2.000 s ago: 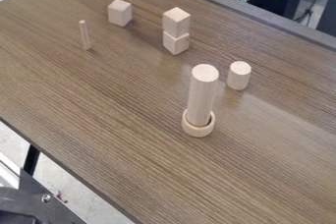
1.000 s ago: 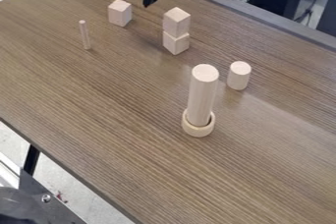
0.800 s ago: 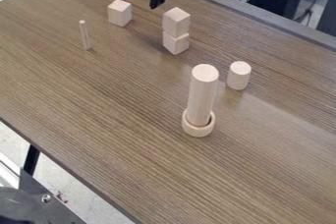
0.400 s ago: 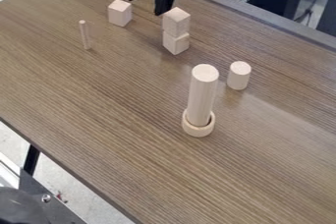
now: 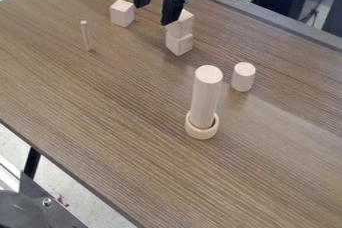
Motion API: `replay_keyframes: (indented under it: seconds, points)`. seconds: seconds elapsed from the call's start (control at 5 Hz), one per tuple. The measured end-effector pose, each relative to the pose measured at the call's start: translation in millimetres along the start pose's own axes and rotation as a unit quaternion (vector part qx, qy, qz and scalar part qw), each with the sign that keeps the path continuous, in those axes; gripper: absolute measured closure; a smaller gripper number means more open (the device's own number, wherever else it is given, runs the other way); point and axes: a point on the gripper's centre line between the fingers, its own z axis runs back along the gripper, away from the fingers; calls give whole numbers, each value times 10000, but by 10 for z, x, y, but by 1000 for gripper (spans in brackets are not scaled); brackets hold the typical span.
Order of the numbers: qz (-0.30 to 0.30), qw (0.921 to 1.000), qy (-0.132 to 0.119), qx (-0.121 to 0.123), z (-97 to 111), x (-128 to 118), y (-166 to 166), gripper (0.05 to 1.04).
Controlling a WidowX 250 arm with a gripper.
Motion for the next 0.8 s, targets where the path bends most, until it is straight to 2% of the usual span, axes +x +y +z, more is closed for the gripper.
replay_keyframes:
  seconds: [0.4,0.8]
  points:
    - [-84,9999,-142,49,63,81,-85,84]
    - [-90,9999,-143,36,-20,130,-121,85]
